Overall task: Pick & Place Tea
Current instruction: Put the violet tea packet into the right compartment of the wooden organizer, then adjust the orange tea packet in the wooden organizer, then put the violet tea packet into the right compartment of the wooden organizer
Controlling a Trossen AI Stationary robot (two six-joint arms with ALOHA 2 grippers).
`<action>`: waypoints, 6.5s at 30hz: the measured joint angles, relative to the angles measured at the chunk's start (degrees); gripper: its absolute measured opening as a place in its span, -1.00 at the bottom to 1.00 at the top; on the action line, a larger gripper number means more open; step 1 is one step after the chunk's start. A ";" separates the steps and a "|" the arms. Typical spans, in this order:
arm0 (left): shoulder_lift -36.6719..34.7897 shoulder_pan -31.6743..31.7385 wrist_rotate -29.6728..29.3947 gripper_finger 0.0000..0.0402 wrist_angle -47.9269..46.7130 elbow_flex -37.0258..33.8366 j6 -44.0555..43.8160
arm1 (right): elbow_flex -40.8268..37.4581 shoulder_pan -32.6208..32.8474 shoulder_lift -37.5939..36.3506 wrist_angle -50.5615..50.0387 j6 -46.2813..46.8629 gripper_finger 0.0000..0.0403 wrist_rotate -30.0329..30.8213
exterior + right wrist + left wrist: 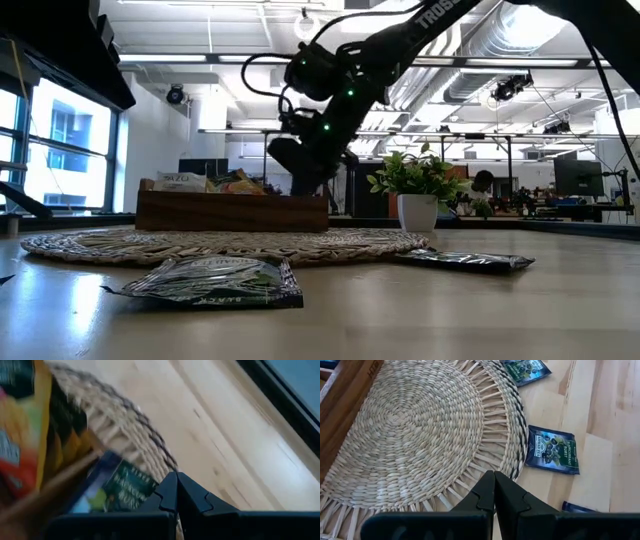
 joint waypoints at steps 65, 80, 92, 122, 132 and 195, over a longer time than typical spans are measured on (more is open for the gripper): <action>0.00 -0.02 1.72 -0.99 1.68 0.02 -3.21 | -0.35 7.34 -0.29 6.63 -1.50 -0.99 -0.85; 0.00 -0.02 1.77 -0.99 1.43 0.02 -3.21 | -0.10 7.25 2.67 9.16 -1.92 -0.99 -2.47; 0.00 -0.02 1.53 -0.99 1.28 0.00 -3.21 | 8.63 11.80 -2.31 -9.41 -7.03 -1.00 8.32; 0.00 -0.02 1.61 -0.99 1.70 0.02 -3.22 | 0.59 36.89 -6.25 -37.95 18.59 -0.37 -5.41; 0.00 -0.02 1.33 -0.99 1.68 0.00 -3.21 | -10.10 32.13 -6.38 -31.40 22.06 -0.08 -11.89; 0.00 -0.02 1.27 -0.99 1.72 0.02 -2.78 | -18.79 26.77 -15.90 13.15 23.72 -0.98 42.54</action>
